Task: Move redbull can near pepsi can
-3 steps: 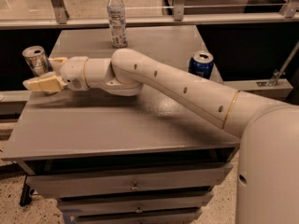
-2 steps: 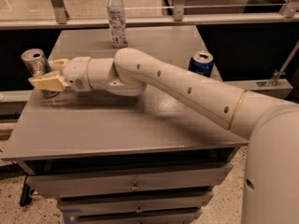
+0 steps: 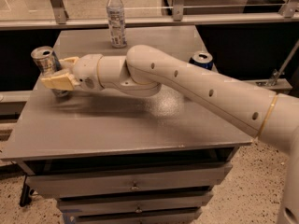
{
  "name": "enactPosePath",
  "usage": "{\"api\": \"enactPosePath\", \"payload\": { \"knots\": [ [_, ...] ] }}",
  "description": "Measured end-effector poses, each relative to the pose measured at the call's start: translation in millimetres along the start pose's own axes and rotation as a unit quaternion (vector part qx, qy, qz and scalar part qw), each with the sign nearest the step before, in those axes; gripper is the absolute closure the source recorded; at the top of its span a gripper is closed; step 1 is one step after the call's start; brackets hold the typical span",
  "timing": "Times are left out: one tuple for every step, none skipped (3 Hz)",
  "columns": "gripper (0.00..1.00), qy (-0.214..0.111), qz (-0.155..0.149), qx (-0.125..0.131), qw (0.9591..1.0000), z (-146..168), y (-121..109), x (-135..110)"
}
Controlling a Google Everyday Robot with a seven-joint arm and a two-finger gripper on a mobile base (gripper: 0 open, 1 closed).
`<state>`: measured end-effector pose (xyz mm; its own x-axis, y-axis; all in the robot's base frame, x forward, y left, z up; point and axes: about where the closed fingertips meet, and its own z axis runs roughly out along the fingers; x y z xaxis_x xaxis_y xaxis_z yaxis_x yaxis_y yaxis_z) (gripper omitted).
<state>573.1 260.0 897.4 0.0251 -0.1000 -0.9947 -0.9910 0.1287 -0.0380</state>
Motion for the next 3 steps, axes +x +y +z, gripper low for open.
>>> {"api": "enactPosePath", "payload": {
  "knots": [
    [1.00,0.013,0.003,0.047,0.9988,-46.5,4.0,-7.3],
    [1.00,0.044,0.008,0.111,0.9928,-113.9,2.5,-7.5],
    [1.00,0.080,0.018,0.165,0.9829,-177.8,7.0,-2.4]
  ]
}}
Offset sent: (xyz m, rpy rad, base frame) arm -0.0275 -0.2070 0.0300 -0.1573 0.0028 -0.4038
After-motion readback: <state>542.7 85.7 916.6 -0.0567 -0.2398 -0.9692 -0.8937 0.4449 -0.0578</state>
